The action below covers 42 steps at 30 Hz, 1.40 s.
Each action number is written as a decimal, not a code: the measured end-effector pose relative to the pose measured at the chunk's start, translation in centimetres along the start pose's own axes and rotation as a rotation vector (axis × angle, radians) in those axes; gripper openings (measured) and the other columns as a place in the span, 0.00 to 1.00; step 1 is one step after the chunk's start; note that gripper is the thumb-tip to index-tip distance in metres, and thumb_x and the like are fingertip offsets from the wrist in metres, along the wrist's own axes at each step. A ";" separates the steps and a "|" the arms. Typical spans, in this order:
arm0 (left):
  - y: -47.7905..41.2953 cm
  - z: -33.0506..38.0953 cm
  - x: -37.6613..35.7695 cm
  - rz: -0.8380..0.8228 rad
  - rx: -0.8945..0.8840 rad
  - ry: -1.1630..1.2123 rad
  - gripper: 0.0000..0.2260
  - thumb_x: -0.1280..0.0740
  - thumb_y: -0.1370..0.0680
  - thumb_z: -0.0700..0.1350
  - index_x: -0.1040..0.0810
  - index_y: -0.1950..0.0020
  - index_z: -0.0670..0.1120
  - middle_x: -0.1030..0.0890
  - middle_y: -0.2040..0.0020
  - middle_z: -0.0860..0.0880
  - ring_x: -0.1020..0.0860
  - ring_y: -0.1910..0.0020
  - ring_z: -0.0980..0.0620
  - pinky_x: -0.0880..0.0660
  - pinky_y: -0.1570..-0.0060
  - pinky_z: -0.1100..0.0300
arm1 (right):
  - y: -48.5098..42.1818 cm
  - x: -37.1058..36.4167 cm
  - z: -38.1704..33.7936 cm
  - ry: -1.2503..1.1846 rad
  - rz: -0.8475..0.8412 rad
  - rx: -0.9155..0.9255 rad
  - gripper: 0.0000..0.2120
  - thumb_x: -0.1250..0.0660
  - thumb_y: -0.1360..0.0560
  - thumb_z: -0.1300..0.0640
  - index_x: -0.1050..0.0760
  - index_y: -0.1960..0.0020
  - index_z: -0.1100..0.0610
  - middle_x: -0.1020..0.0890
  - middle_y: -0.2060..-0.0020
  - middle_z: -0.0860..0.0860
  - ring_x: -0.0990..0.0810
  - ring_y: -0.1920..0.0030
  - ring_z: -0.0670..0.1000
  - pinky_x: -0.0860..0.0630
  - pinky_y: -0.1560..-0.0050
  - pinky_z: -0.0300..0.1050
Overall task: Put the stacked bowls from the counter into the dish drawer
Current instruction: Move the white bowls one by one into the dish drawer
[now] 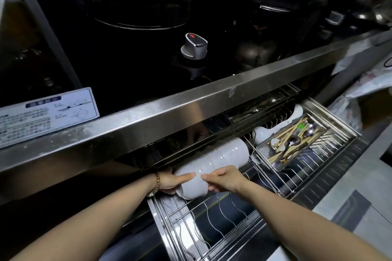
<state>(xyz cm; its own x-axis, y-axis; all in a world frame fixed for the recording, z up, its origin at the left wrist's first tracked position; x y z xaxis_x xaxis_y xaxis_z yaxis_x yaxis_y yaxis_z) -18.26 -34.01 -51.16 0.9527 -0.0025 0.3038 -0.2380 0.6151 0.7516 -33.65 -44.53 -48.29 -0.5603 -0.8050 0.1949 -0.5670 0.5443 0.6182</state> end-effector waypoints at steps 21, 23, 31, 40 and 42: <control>5.0 2.2 0.1 0.171 -0.153 -0.127 0.38 0.39 0.25 0.61 0.49 0.24 0.40 0.36 0.26 0.42 0.37 0.28 0.48 0.41 0.31 0.61 | 2.7 1.9 -2.1 0.174 0.046 0.077 0.11 0.31 0.25 0.57 0.26 0.65 0.58 0.22 0.67 0.52 0.24 0.68 0.46 0.27 0.65 0.32; 6.4 2.8 0.0 0.191 -0.201 -0.103 0.35 0.39 0.23 0.58 0.46 0.25 0.40 0.33 0.28 0.42 0.32 0.31 0.47 0.36 0.34 0.63 | 4.4 2.6 -2.7 0.212 0.038 0.084 0.10 0.33 0.24 0.55 0.27 0.63 0.56 0.23 0.67 0.50 0.24 0.69 0.43 0.29 0.66 0.29; 13.9 6.7 -1.3 0.270 -0.407 -0.115 0.29 0.40 0.22 0.56 0.40 0.27 0.42 0.24 0.38 0.47 0.26 0.42 0.54 0.33 0.47 0.69 | 13.4 5.2 -3.3 0.376 0.269 0.271 0.23 0.34 0.24 0.48 0.31 0.32 0.54 0.26 0.38 0.49 0.26 0.39 0.49 0.30 0.37 0.41; 26.4 12.2 2.3 0.436 -0.761 -0.154 0.26 0.42 0.23 0.59 0.35 0.29 0.46 0.26 0.34 0.50 0.28 0.36 0.55 0.36 0.36 0.64 | 24.3 5.8 -13.1 0.310 0.446 0.671 0.23 0.32 0.26 0.48 0.32 0.33 0.47 0.40 0.26 0.47 0.34 0.31 0.48 0.35 0.31 0.45; 29.3 12.9 3.4 0.479 -0.821 -0.131 0.25 0.42 0.23 0.59 0.33 0.30 0.47 0.26 0.35 0.52 0.28 0.38 0.58 0.36 0.38 0.66 | 26.4 4.9 -15.5 0.319 0.460 0.751 0.23 0.32 0.26 0.48 0.32 0.32 0.47 0.41 0.25 0.47 0.37 0.28 0.47 0.38 0.28 0.47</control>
<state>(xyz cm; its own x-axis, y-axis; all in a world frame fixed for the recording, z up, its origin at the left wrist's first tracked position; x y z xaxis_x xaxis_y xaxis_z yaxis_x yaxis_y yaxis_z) -24.47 -26.16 -20.54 0.7481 0.3348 0.5730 -0.3424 0.9343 -0.0988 -42.02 -37.78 -19.16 -0.6972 -0.4385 0.5670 -0.6346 0.7455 -0.2038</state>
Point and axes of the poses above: each hand's wrist, its own y-axis away from the middle knuckle, its own x-axis out of the back of the hand, z = x × y, the point moved 3 cm from there along -y, towards the middle knuckle
